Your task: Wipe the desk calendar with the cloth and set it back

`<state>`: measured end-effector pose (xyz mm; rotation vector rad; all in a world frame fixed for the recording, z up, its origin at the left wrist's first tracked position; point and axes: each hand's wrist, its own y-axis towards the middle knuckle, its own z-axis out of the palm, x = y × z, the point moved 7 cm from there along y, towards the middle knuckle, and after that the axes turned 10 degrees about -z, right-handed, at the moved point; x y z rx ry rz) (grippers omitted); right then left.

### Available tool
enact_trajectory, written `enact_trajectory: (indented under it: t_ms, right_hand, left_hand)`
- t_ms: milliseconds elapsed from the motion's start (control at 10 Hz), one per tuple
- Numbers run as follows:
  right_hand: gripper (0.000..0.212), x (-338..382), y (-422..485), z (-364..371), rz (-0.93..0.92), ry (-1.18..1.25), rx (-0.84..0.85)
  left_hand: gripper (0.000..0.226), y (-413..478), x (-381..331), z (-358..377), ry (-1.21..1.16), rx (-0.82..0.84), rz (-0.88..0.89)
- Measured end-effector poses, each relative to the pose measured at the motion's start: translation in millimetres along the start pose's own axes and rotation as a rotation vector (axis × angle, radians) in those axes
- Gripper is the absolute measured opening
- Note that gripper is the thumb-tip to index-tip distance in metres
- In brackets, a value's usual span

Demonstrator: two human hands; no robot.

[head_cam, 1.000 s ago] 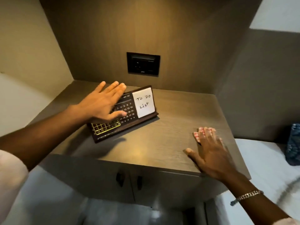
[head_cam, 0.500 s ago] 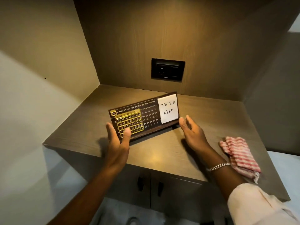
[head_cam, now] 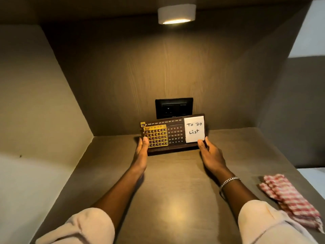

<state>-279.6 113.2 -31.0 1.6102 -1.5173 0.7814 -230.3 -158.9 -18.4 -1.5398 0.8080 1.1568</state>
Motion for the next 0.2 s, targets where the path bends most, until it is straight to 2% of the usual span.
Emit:
enact_trajectory:
  t_ms: [100,200]
  right_hand:
    - [0.061,4,3,-1,-0.011,-0.077,-0.075]
    - [0.064,5,0,0,0.008,-0.074,-0.111]
  left_hand:
    - [0.072,23,-8,2,0.016,0.015,0.025]
    - [0.065,34,-9,1,0.034,0.019,0.017]
